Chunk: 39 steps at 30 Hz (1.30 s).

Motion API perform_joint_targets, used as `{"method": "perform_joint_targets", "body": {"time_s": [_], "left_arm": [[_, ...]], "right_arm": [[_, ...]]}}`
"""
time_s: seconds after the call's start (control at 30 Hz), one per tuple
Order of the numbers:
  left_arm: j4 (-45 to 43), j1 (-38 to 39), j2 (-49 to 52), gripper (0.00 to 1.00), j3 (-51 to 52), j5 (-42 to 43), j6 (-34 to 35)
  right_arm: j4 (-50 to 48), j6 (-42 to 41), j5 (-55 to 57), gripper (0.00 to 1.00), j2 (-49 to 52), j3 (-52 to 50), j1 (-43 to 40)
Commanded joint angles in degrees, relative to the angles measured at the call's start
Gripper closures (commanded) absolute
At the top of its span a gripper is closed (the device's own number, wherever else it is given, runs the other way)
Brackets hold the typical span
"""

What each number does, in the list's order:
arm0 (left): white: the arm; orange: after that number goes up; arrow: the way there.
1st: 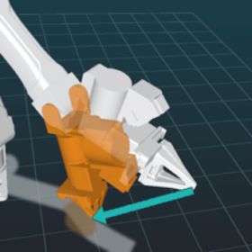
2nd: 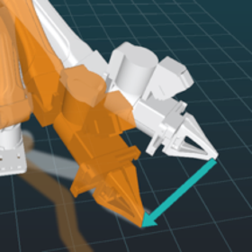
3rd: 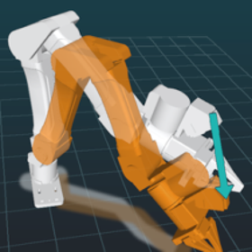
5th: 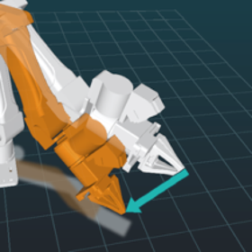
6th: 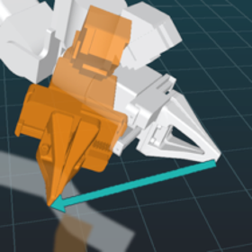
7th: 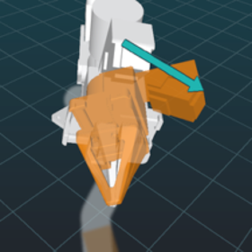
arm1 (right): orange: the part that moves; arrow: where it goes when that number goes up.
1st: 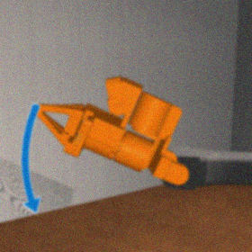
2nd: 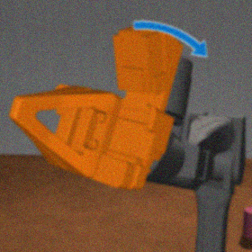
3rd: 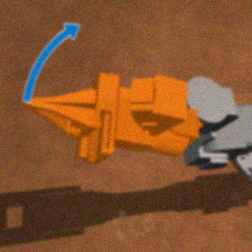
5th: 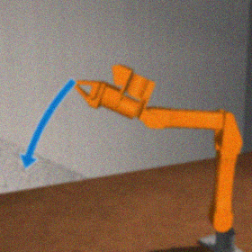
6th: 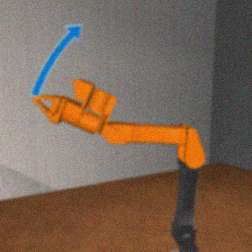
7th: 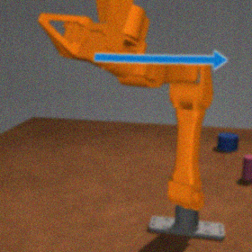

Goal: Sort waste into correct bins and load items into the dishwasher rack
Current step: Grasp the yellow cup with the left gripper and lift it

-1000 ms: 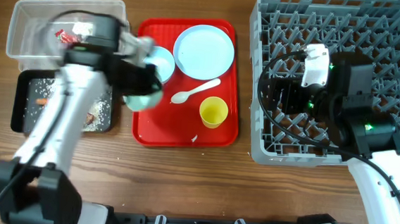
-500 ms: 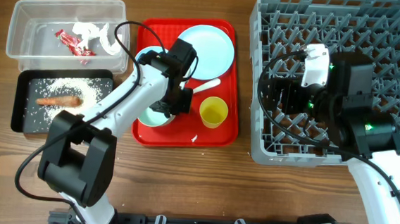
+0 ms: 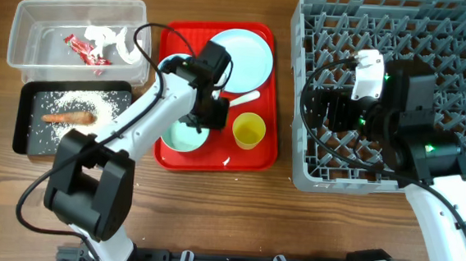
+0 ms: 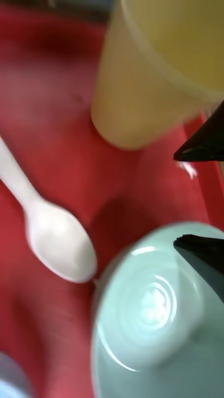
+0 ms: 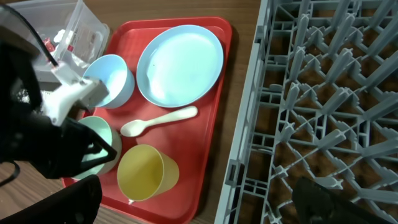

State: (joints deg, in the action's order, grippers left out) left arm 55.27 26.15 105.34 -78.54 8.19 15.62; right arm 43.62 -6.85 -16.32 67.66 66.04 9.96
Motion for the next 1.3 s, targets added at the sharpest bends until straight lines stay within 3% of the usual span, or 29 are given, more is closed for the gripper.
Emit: {"method": "perform_joint_targets", "body": {"time_s": [0.0,0.1,0.5,0.67,0.8,0.9,1.13,1.27], "left_arm": [[-0.7,-0.4,-0.3,0.52,-5.5,4.1,0.3],[-2.7,-0.1,-0.3,0.48,-6.0,4.8,0.2],[-0.6,4.5,2.2,0.47,-5.8,4.6,-6.4],[-0.6,4.8,5.5,0.55,-5.8,4.4,-6.4],[-0.6,4.8,7.5,0.82,-5.8,4.2,-6.4],[-0.8,4.8,7.5,0.94,-5.8,4.2,-6.2],[-0.5,3.3,6.6,0.96,-6.8,8.6,-5.8],[0.2,-2.4,4.6,0.96,-9.0,18.5,-5.8]], "right_arm": [[-0.1,-0.8,-0.1,0.0,0.4,1.1,0.2],[0.0,-0.8,-0.1,0.0,0.4,1.1,0.1],[-0.1,-0.8,-0.1,0.0,0.4,1.1,0.1],[0.0,-0.8,-0.1,0.0,0.4,1.1,0.1],[0.0,-0.8,-0.1,0.0,0.4,1.1,0.1],[-0.1,-0.8,-0.1,0.0,0.4,1.1,0.1],[-0.1,-0.9,-0.4,0.0,0.4,1.1,0.2],[-2.1,-3.1,-5.6,0.0,0.7,1.1,0.2]]}}
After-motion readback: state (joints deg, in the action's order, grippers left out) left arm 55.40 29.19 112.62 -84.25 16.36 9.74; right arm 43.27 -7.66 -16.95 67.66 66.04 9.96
